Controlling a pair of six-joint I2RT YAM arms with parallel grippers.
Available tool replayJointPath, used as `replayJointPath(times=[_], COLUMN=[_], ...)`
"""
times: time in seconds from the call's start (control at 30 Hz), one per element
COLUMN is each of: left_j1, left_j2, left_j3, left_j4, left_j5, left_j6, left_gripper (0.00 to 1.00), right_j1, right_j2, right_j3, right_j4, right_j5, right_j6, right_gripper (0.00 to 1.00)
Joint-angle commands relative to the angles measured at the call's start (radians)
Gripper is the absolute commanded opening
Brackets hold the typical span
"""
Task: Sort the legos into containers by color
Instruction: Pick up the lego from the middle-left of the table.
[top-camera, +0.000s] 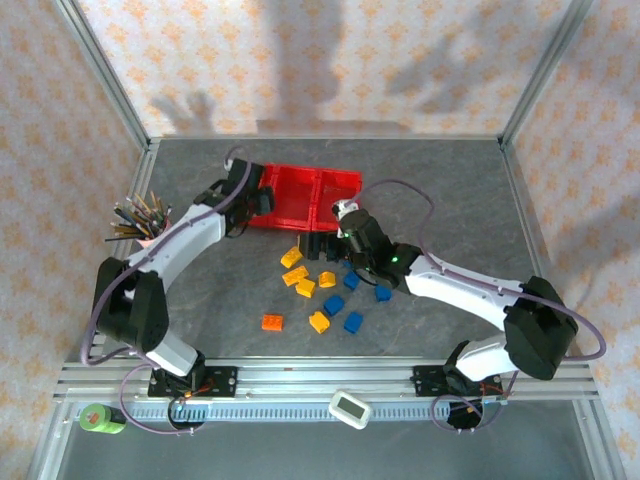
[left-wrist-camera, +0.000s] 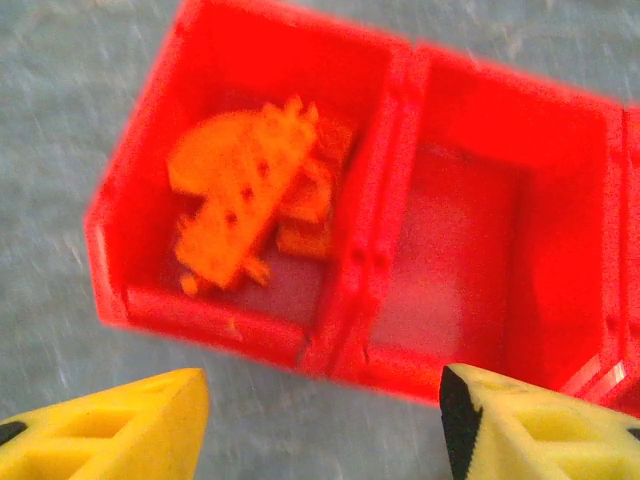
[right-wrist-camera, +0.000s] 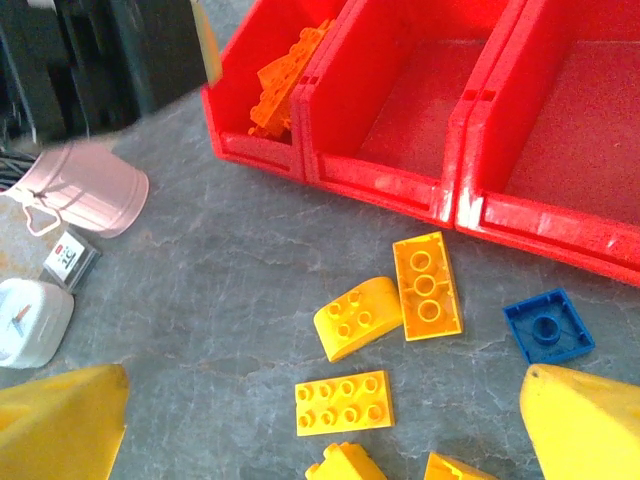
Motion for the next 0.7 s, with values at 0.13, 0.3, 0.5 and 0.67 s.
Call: replayJointPath(times=[0.13,0.3,0.5,0.67], left_j1=[-0.120,-0.212,-0.331,-0.421], left_j2=[-0.187,-0.319,-0.406,-0.427], left_j3=[-0.221,-0.355,-0.472,-0.540], left_j4=[-0.045,-0.116,-0.198,-0.201], left_j5=[-0.020,-0.016,0.010,0.044], left_j6=[-0.143,-0.245,-0.375,-0.457], left_gripper=[0.69,0.72,0.77,0.80], right_j1=[0.092,0.145,0.212,0.236], right_j2=[-0.031,-0.026,-0.047,-0.048], right_j3=[-0.055,-0.110,-0.178,-0.220], right_j4=[-0.039,-0.015,0.053,0.076], right_j5=[-0.004,-0.019,-0.011,0.011], right_j6=[-0.058,-0.045,0.005,0.052], right_gripper=[1.00,1.00,1.00,1.00])
